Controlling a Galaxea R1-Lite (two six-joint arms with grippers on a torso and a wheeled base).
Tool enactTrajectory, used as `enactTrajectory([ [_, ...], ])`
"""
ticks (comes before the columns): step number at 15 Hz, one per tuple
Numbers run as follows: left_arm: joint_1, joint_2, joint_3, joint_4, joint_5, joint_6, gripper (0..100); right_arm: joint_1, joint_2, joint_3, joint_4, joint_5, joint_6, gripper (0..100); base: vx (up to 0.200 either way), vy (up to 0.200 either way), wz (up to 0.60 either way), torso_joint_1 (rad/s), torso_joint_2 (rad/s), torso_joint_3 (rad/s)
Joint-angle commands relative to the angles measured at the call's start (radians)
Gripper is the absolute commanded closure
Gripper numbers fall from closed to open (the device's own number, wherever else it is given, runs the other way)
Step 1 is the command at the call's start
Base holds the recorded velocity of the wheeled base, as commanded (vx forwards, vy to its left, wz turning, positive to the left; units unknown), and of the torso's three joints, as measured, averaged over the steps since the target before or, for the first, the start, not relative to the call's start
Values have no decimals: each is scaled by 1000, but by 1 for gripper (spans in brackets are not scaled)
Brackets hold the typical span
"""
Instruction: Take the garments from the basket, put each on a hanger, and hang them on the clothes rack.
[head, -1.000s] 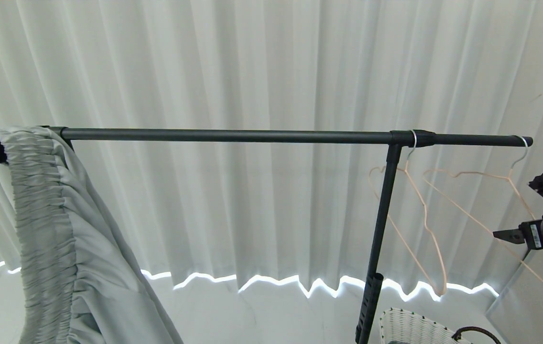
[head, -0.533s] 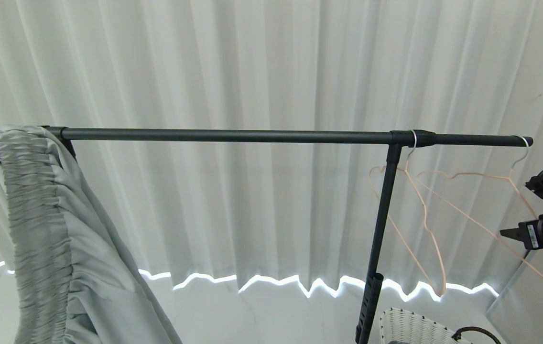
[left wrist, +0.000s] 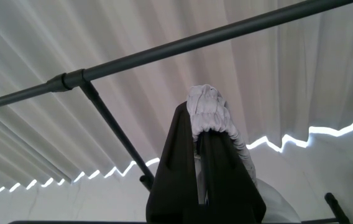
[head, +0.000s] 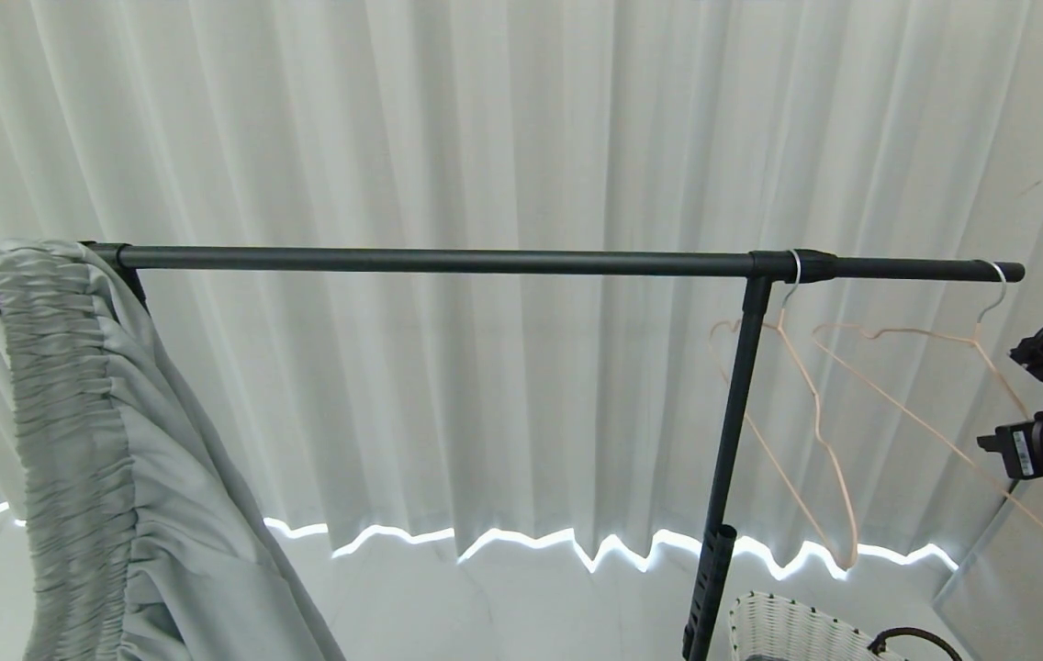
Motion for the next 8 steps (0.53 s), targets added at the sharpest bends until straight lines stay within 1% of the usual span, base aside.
enactTrajectory([
  [1,0,1,1,0,0,0,100,0,-8,-2,-3,10,3,100,0,0,0,0,0,0],
  [2,0,1,1,0,0,0,100,0,-19,-2,-3,24,12,100,0,0,0,0,0,0],
  [3,0,1,1,0,0,-1,100,2,-45,-2,1,44,38,100,0,0,0,0,0,0],
  [5,0,0,3,0,0,-4,100,3,-86,9,1,47,79,100,0,0,0,0,0,0],
  [8,0,-5,14,0,-1,-4,100,6,-141,31,2,47,113,100,0,0,0,0,0,0],
])
